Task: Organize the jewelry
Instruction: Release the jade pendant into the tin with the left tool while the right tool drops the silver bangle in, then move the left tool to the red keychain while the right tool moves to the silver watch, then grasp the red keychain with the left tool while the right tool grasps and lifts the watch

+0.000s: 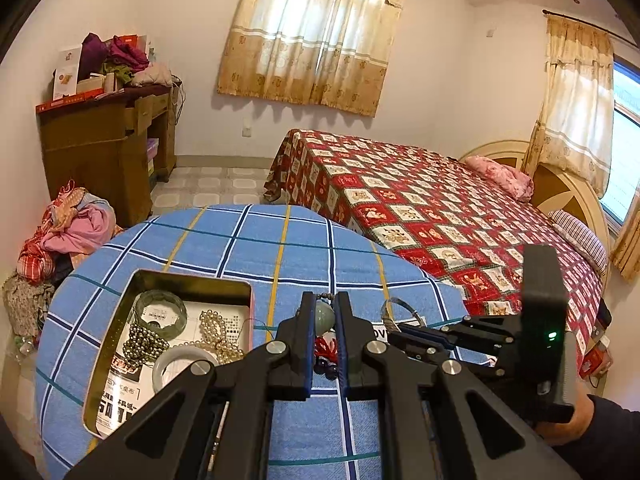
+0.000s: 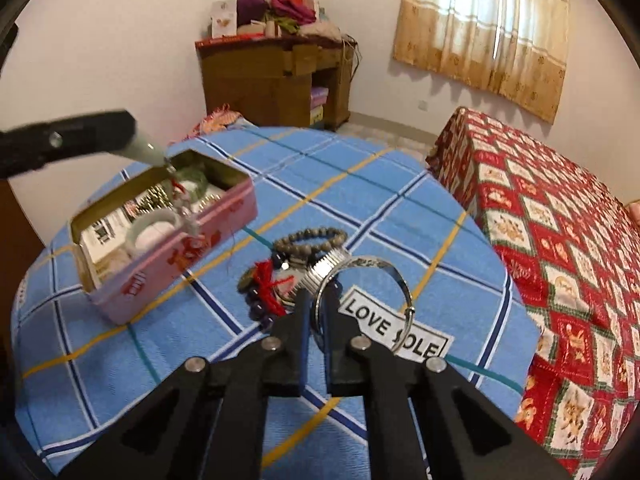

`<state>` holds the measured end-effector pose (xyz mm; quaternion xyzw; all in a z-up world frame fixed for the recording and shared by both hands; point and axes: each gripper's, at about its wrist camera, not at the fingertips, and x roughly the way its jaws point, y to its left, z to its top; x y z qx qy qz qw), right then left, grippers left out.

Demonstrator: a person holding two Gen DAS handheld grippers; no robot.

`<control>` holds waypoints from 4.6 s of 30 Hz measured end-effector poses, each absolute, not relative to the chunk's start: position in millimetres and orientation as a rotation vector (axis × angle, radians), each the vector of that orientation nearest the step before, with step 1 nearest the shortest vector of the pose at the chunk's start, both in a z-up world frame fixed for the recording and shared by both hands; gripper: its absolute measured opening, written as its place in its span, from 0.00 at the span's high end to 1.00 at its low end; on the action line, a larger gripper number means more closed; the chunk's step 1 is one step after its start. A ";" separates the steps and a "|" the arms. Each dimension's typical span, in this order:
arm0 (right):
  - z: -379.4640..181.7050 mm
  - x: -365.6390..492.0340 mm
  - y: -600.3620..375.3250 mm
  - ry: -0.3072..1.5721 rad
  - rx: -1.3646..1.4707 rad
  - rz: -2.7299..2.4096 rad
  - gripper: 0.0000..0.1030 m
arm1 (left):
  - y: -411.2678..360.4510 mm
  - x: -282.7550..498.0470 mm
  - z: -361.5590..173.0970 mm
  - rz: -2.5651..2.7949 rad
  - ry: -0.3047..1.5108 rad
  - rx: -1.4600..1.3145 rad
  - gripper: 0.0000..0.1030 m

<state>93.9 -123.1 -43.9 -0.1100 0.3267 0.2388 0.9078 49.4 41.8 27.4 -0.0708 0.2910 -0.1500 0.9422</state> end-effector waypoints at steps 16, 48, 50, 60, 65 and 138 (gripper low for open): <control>-4.0 95.7 -47.6 0.531 -0.244 0.687 0.93 | 103.8 53.1 44.4 -0.174 0.530 -0.157 0.92; -61.9 114.1 13.1 0.605 -0.309 0.741 0.86 | 142.6 91.3 -45.9 -0.038 0.740 -0.183 0.90; -60.5 110.9 11.3 0.601 -0.310 0.737 0.80 | 142.3 91.2 -45.5 -0.026 0.743 -0.177 0.71; -58.4 102.6 -1.9 0.592 -0.275 0.718 0.62 | 144.2 87.8 -40.8 0.009 0.712 -0.183 0.31; -58.7 101.0 -16.9 0.599 -0.237 0.704 0.58 | 139.3 86.0 -39.8 0.037 0.703 -0.184 0.31; -56.3 98.3 -191.2 0.630 0.101 0.414 0.83 | -20.1 87.2 -51.1 -0.139 0.749 0.130 0.31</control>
